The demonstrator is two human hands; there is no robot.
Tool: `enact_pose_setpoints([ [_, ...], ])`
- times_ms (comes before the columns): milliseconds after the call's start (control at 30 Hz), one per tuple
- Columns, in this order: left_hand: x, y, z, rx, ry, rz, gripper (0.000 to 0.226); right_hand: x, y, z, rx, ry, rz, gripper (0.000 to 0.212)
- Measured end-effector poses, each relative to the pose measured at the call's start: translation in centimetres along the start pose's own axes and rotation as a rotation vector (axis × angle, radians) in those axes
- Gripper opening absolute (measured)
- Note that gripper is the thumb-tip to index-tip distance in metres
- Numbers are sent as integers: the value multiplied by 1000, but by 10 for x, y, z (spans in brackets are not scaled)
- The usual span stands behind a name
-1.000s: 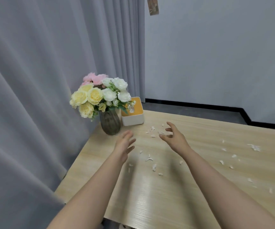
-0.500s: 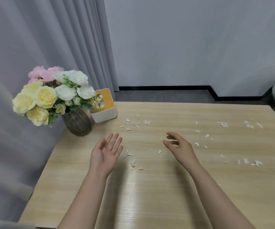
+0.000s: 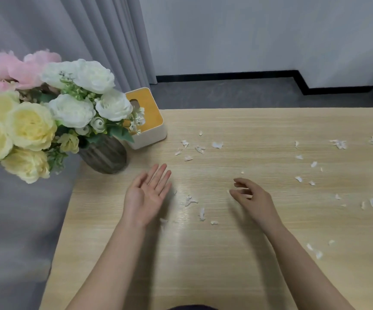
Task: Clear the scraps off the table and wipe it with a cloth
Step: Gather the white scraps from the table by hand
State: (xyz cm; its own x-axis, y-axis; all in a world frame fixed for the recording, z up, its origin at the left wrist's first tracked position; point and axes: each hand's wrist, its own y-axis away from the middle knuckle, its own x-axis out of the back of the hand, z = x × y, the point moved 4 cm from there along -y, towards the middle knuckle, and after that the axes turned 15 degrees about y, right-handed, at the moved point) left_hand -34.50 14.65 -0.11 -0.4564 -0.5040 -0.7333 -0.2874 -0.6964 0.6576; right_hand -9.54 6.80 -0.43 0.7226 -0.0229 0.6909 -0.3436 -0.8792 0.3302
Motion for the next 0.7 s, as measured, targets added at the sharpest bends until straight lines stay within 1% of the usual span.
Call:
enact_pose_setpoints([
  [200, 3, -23, -20, 23, 14, 47, 42, -6, -42, 4, -10, 81, -41, 33],
  [333, 4, -36, -32, 61, 45, 79, 48, -5, -86, 5, -13, 144, 7, 26],
  [400, 7, -44, -36, 70, 25, 117, 45, -8, -109, 1, -15, 166, 32, 25],
  [467, 7, -49, -38, 80, 7, 150, 44, -13, -130, -4, -29, 179, 55, 28],
  [567, 4, -56, -42, 92, 18, 158, 49, -25, -159, -14, -53, 238, 72, 40],
  [633, 2, -60, -44, 85, 21, 161, 46, -35, -174, -22, -52, 300, 70, 48],
  [700, 1, -64, -46, 82, 31, 167, 42, -44, -183, -28, -26, 374, 87, 50],
])
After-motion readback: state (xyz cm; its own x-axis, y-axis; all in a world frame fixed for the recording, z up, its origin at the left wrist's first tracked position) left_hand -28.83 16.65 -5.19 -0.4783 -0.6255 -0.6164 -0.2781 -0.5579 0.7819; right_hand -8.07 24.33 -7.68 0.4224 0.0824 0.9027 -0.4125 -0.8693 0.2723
